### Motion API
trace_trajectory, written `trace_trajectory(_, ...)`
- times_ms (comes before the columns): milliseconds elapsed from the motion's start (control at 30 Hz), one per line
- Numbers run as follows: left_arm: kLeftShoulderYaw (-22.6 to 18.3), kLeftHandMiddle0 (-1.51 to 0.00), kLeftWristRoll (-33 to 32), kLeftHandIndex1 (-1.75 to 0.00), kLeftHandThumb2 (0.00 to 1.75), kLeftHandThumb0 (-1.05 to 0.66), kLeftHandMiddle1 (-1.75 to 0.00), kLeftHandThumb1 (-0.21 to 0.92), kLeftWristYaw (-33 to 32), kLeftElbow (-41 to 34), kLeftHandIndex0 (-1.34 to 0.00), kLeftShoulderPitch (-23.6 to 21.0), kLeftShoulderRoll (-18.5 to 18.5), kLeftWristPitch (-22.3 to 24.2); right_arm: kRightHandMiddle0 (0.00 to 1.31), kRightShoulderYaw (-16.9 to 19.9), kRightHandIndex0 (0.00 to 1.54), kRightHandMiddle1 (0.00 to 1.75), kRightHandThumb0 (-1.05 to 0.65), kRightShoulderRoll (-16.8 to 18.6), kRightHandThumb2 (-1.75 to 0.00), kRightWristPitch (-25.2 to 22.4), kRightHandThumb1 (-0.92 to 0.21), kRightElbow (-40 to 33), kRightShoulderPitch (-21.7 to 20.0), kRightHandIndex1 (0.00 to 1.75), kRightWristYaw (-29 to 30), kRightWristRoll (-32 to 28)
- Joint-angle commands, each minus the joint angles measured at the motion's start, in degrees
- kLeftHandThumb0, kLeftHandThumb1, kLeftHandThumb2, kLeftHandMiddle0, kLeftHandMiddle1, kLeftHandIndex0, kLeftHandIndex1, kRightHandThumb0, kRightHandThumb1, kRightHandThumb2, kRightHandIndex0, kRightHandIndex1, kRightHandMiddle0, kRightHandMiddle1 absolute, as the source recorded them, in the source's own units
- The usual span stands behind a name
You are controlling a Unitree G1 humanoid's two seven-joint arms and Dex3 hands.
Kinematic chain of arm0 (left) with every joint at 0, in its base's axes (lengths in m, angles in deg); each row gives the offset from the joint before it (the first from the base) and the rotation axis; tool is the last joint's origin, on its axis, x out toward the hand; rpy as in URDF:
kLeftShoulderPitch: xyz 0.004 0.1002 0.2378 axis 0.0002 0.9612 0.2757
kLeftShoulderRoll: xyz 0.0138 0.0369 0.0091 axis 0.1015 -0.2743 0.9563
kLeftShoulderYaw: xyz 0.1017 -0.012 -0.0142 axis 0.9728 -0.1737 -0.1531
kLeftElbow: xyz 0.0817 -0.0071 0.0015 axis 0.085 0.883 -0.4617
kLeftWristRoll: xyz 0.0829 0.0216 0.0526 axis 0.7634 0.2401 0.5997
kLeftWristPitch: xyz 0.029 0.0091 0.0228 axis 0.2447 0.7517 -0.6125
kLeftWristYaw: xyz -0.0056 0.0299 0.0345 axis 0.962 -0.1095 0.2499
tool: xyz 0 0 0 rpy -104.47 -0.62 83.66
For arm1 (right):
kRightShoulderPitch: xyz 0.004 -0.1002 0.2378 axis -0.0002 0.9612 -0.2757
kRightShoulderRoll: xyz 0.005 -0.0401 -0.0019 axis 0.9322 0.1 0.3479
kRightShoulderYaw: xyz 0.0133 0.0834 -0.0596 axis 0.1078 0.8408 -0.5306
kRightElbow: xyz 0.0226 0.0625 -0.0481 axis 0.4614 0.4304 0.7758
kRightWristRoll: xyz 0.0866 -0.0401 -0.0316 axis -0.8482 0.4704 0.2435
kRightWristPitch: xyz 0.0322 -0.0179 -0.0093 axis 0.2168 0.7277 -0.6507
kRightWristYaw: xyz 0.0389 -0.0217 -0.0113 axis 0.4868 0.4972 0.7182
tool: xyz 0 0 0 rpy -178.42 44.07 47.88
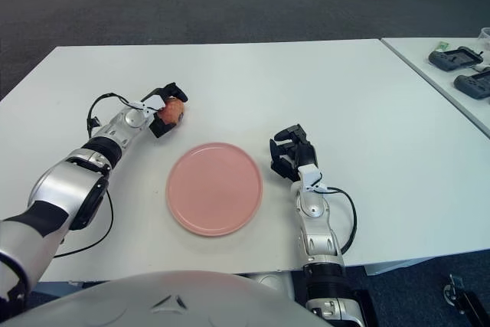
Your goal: Put the apple into the plate.
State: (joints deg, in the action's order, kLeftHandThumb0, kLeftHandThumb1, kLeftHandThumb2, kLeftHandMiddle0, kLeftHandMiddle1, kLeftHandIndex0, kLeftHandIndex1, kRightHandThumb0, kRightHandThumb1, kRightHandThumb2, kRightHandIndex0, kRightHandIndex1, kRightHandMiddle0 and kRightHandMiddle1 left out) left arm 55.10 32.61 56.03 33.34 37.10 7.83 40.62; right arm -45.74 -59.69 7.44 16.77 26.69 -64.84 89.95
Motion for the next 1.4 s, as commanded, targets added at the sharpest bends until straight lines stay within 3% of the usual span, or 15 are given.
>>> trace_trajectory(0, -1.7, -0.96, -2.5, -1.75, 1.75, 0.00, -1.62, -0.10, 2.3, -3.7, -0.70, 1.3, 0.1, -4.0, 0.32, 0.3, 0.48, 1.75, -0.37, -0.2, -0.84, -1.4, -0.70, 1.7, 0.6, 1.38, -0.3, -0.2)
trace_trajectory(133, -3.3, -0.96, -6.4, -1.75, 1.75, 0.00, -1.62, -0.10, 6.9, -14.5, -0.70, 5.4, 0.1, -5.2, 0.31, 0.4, 0.47, 1.75, -0.37, -0.2, -0.83, -1.2, -0.71, 2.3, 0.5, 1.37, -0.4, -0.2)
trace_trajectory(433, -4.0, -0.96, -9.8, -1.75, 1.75, 0.00, -1.62, -0.10, 11.8, -31.6, -0.70, 11.2, 0.2, -0.2, 0.32, 0.4, 0.48, 1.75, -0.37, -0.2, -0.83, -0.7, -0.70, 2.9, 0.2, 1.38, -0.1, 0.2)
trace_trajectory(700, -3.5, -0.96, -12.7, -1.75, 1.75, 0.00, -1.62, -0.10, 16.2, -45.0, -0.70, 16.8, 0.2, 4.7, 0.32, 0.2, 0.49, 1.75, -0.37, -0.2, -0.84, 0.0, -0.70, 2.7, 0.2, 1.37, -0.4, 0.0)
trace_trajectory(933, -1.3, -0.96, -15.1, -1.75, 1.75, 0.00, -1.62, -0.10, 21.5, -56.8, -0.70, 23.2, 0.8, 5.3, 0.32, 0.1, 0.49, 1.75, -0.38, 0.0, -0.84, 0.0, -0.69, 2.1, 0.6, 1.38, -0.4, 0.0)
trace_trajectory(1167, -0.1, -0.97, -19.0, -1.75, 1.75, 0.00, -1.61, -0.11, 28.6, -64.0, -0.70, 26.1, 2.2, 6.6, 0.33, 0.2, 0.49, 1.75, -0.38, 0.0, -0.85, -0.3, -0.69, 2.0, 0.7, 1.38, -0.4, -0.1)
trace_trajectory(1367, 1.2, -0.97, -20.5, -1.75, 1.75, 0.00, -1.60, -0.11, 33.6, -66.3, -0.71, 27.3, 3.5, 3.0, 0.33, 0.1, 0.49, 1.75, -0.38, 0.2, -0.86, -0.8, -0.68, 1.4, 0.8, 1.38, -0.2, 0.2)
